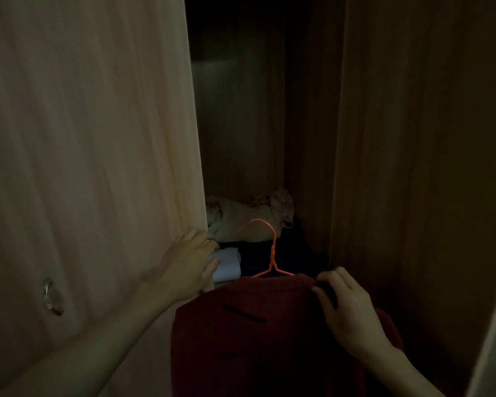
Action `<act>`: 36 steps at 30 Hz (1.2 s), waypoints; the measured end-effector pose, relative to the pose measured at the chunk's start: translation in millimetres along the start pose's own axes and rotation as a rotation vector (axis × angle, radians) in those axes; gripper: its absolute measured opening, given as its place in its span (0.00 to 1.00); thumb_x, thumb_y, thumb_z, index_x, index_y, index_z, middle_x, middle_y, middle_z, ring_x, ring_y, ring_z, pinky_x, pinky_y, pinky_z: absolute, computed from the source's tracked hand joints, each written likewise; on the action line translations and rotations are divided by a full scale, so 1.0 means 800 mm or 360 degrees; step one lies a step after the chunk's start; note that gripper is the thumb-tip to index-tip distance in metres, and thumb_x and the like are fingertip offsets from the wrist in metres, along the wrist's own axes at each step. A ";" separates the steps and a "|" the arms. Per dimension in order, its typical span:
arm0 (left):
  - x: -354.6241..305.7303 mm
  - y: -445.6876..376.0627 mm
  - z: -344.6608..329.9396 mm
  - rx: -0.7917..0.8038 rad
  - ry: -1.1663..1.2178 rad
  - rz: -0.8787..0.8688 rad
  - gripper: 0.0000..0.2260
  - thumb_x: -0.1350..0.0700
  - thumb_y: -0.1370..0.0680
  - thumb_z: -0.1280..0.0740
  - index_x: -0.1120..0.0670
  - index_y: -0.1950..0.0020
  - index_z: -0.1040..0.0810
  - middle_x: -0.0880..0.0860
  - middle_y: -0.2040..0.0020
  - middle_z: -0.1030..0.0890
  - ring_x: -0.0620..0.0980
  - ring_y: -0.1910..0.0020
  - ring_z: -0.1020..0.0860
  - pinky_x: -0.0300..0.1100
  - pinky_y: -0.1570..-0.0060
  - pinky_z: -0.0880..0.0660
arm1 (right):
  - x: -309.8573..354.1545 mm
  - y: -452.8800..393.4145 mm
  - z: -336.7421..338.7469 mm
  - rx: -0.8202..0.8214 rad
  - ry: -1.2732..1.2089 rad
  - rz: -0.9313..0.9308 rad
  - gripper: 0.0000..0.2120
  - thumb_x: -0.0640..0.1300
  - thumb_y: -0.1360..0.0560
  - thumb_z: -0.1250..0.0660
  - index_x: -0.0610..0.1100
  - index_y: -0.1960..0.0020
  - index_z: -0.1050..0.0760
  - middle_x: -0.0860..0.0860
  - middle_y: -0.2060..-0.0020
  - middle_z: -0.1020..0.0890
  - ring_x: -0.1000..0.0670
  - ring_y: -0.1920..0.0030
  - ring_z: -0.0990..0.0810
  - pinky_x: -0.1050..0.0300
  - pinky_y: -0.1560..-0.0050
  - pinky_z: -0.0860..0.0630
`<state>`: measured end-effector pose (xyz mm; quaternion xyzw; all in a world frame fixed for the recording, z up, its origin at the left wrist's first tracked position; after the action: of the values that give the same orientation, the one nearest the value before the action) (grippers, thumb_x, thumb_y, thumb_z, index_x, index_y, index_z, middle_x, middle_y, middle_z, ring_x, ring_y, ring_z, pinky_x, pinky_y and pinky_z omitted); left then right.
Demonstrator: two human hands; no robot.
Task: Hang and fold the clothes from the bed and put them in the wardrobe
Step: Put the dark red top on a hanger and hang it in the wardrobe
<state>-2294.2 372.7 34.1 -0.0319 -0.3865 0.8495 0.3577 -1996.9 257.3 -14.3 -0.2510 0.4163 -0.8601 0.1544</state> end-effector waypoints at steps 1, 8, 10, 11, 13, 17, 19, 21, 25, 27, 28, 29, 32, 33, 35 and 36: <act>0.015 -0.005 -0.006 0.0032 -0.0101 -0.0005 0.18 0.48 0.20 0.44 0.55 0.51 0.18 0.52 0.50 0.19 0.47 0.50 0.28 0.39 0.49 0.36 | 0.003 -0.006 -0.005 -0.0006 0.0012 -0.0002 0.09 0.38 0.28 0.27 0.43 0.49 0.23 0.57 0.56 0.27 0.58 0.60 0.26 0.66 0.60 0.26; 0.086 -0.044 -0.054 0.0435 -0.0588 -0.0115 0.15 0.48 0.31 0.27 0.55 0.49 0.17 0.56 0.42 0.20 0.56 0.38 0.26 0.51 0.42 0.29 | 0.027 -0.050 -0.028 -0.0051 0.0109 -0.0036 0.07 0.40 0.26 0.29 0.43 0.49 0.23 0.56 0.56 0.26 0.58 0.60 0.25 0.65 0.60 0.26; 0.097 -0.048 -0.070 0.0615 -0.0737 -0.0145 0.21 0.45 0.27 0.32 0.55 0.38 0.19 0.56 0.34 0.24 0.57 0.30 0.30 0.53 0.32 0.38 | 0.032 -0.058 -0.032 -0.0050 0.0135 -0.0064 0.07 0.40 0.26 0.29 0.44 0.49 0.23 0.56 0.56 0.26 0.58 0.59 0.25 0.65 0.61 0.25; 0.103 -0.049 -0.079 0.0662 -0.0794 -0.0157 0.24 0.45 0.24 0.35 0.56 0.32 0.24 0.56 0.29 0.28 0.57 0.26 0.35 0.53 0.29 0.43 | 0.034 -0.061 -0.033 -0.0049 0.0147 -0.0079 0.07 0.41 0.25 0.29 0.45 0.49 0.24 0.56 0.56 0.26 0.58 0.59 0.25 0.65 0.61 0.25; 0.111 -0.051 -0.085 0.0767 -0.0907 -0.0148 0.26 0.44 0.21 0.39 0.55 0.26 0.31 0.55 0.24 0.35 0.57 0.23 0.43 0.55 0.27 0.49 | 0.038 -0.066 -0.036 -0.0046 0.0168 -0.0099 0.06 0.42 0.25 0.30 0.46 0.49 0.24 0.57 0.56 0.26 0.59 0.59 0.24 0.66 0.61 0.25; 0.117 -0.061 -0.082 0.0776 -0.1073 -0.0238 0.26 0.44 0.22 0.38 0.55 0.27 0.31 0.56 0.25 0.36 0.58 0.23 0.45 0.57 0.30 0.48 | 0.047 -0.071 -0.046 -0.0047 0.0211 -0.0137 0.06 0.42 0.25 0.30 0.46 0.49 0.23 0.58 0.56 0.26 0.60 0.59 0.24 0.67 0.62 0.25; 0.116 -0.066 -0.085 0.0852 -0.1185 -0.0261 0.25 0.45 0.21 0.38 0.55 0.28 0.31 0.54 0.28 0.33 0.58 0.25 0.43 0.56 0.29 0.45 | 0.051 -0.070 -0.050 -0.0040 0.0233 -0.0140 0.06 0.41 0.26 0.29 0.46 0.50 0.23 0.58 0.57 0.25 0.60 0.60 0.24 0.66 0.62 0.24; 0.111 -0.075 -0.087 0.0946 -0.1280 -0.0240 0.22 0.45 0.19 0.40 0.55 0.29 0.29 0.53 0.30 0.31 0.56 0.27 0.40 0.54 0.29 0.43 | 0.053 -0.068 -0.050 -0.0021 0.0248 -0.0170 0.06 0.41 0.26 0.29 0.47 0.50 0.23 0.59 0.57 0.25 0.60 0.59 0.23 0.64 0.62 0.22; 0.084 -0.094 -0.077 0.1098 -0.1433 -0.0265 0.18 0.44 0.18 0.40 0.51 0.32 0.26 0.49 0.33 0.28 0.53 0.31 0.37 0.52 0.30 0.41 | 0.050 -0.058 -0.035 -0.0021 0.0261 -0.0195 0.07 0.40 0.27 0.28 0.46 0.51 0.22 0.60 0.57 0.24 0.61 0.59 0.23 0.67 0.59 0.23; 0.069 -0.091 -0.072 0.1114 -0.1431 -0.0235 0.17 0.44 0.18 0.40 0.51 0.33 0.25 0.49 0.33 0.27 0.54 0.31 0.37 0.53 0.30 0.41 | 0.045 -0.051 -0.024 -0.0044 0.0252 -0.0211 0.06 0.41 0.27 0.27 0.46 0.51 0.22 0.60 0.57 0.24 0.61 0.59 0.23 0.69 0.59 0.25; 0.064 -0.088 -0.070 0.1090 -0.1437 -0.0224 0.17 0.44 0.18 0.40 0.50 0.34 0.24 0.49 0.33 0.26 0.54 0.31 0.37 0.53 0.30 0.41 | 0.044 -0.048 -0.018 -0.0057 0.0248 -0.0211 0.06 0.41 0.27 0.28 0.46 0.51 0.22 0.60 0.57 0.24 0.61 0.59 0.23 0.69 0.60 0.25; 0.059 -0.084 -0.068 0.1057 -0.1428 -0.0199 0.17 0.44 0.18 0.40 0.50 0.34 0.24 0.49 0.34 0.26 0.55 0.31 0.37 0.53 0.31 0.41 | 0.042 -0.045 -0.013 -0.0067 0.0244 -0.0209 0.06 0.41 0.27 0.28 0.46 0.51 0.22 0.59 0.57 0.24 0.60 0.59 0.23 0.68 0.60 0.24; 0.045 -0.070 -0.058 0.1042 -0.1332 -0.0126 0.16 0.44 0.19 0.40 0.49 0.35 0.22 0.48 0.36 0.24 0.54 0.32 0.36 0.53 0.32 0.41 | 0.037 -0.033 0.003 -0.0074 0.0210 -0.0199 0.05 0.42 0.26 0.29 0.46 0.51 0.22 0.59 0.58 0.24 0.59 0.60 0.22 0.65 0.61 0.23; 0.039 -0.066 -0.054 0.1050 -0.1306 -0.0101 0.16 0.44 0.19 0.40 0.48 0.36 0.22 0.47 0.37 0.24 0.54 0.32 0.36 0.53 0.32 0.41 | 0.035 -0.030 0.008 -0.0071 0.0188 -0.0187 0.05 0.42 0.27 0.28 0.46 0.51 0.22 0.58 0.58 0.24 0.59 0.60 0.23 0.65 0.62 0.24; 0.024 -0.056 -0.044 0.1080 -0.1287 -0.0039 0.15 0.45 0.18 0.40 0.47 0.38 0.20 0.47 0.37 0.24 0.53 0.34 0.35 0.54 0.32 0.40 | 0.032 -0.023 0.018 -0.0059 0.0150 -0.0161 0.05 0.41 0.27 0.28 0.46 0.51 0.22 0.58 0.58 0.24 0.59 0.61 0.23 0.66 0.64 0.24; 0.017 -0.049 -0.038 0.1112 -0.1286 -0.0012 0.15 0.45 0.19 0.40 0.48 0.38 0.20 0.48 0.36 0.24 0.53 0.34 0.35 0.54 0.33 0.40 | 0.031 -0.020 0.022 -0.0056 0.0133 -0.0147 0.06 0.41 0.27 0.28 0.45 0.51 0.22 0.57 0.58 0.24 0.59 0.62 0.23 0.66 0.65 0.24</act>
<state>-2271.1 418.1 42.5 0.4202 -0.1875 0.8709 0.1725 -2008.3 243.6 15.1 -0.2365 0.4254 -0.8686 0.0925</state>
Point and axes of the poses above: each hand's wrist, its own y-axis away from the middle knuckle, its own z-axis out of the back of the hand, x = y × z, the point moved 3 cm from there along -y, towards the middle knuckle
